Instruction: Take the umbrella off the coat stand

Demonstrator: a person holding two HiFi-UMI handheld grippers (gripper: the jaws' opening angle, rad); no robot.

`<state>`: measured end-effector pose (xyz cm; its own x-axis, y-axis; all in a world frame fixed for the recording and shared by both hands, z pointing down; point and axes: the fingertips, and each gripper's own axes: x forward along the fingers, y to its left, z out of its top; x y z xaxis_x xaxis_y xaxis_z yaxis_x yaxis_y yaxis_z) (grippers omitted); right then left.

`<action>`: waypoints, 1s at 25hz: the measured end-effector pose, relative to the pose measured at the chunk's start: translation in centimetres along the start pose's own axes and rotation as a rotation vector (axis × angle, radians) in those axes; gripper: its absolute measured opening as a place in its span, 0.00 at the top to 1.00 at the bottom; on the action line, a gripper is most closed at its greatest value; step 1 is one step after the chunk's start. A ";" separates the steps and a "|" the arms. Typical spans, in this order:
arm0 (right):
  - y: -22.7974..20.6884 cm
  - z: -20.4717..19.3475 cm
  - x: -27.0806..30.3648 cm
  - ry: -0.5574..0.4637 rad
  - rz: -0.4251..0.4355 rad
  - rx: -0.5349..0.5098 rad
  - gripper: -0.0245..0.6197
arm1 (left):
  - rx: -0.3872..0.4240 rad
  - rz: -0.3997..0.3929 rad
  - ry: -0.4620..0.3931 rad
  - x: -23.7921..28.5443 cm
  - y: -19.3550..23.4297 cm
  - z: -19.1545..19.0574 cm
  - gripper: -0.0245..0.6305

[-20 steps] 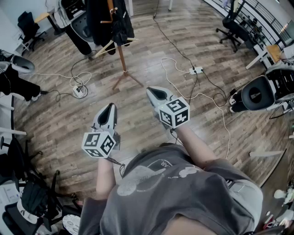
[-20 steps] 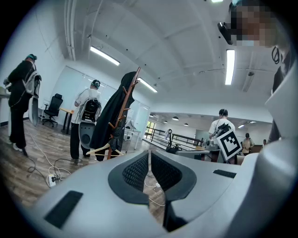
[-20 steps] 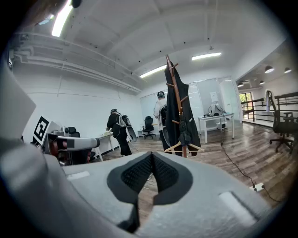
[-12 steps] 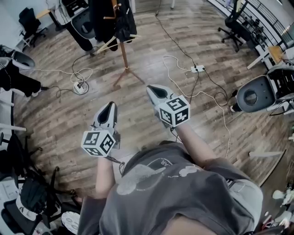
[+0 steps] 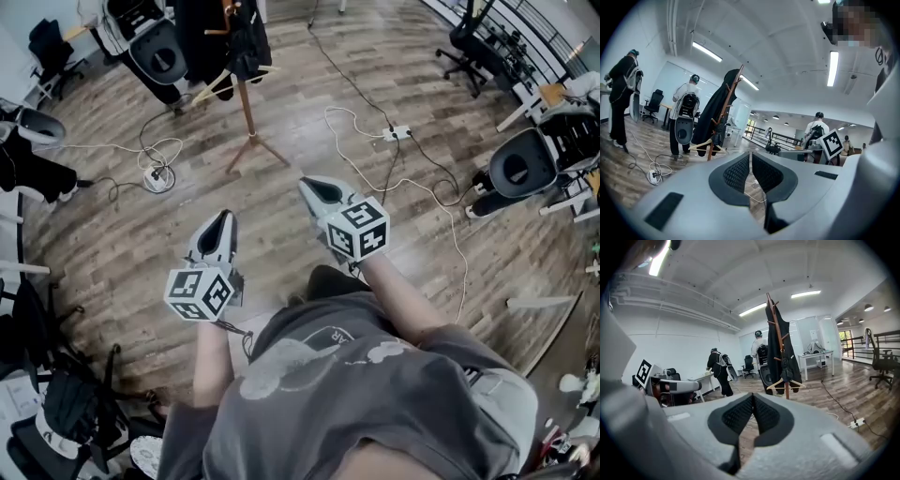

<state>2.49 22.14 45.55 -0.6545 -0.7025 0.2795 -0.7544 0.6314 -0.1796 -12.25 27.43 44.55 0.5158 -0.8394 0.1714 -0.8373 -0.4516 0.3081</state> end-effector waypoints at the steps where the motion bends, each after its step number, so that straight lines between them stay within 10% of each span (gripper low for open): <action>1: -0.1 0.0 -0.1 -0.005 -0.001 0.005 0.96 | -0.002 -0.002 -0.001 0.1 0.1 0.0 0.93; 25: -17.7 5.2 14.7 0.014 0.029 0.098 0.96 | -0.006 0.099 0.068 18.7 8.1 4.5 0.93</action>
<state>5.91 -1.08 47.97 -0.6763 -0.6790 0.2857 -0.7365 0.6163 -0.2787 -10.15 6.74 46.06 0.4417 -0.8574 0.2642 -0.8838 -0.3652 0.2924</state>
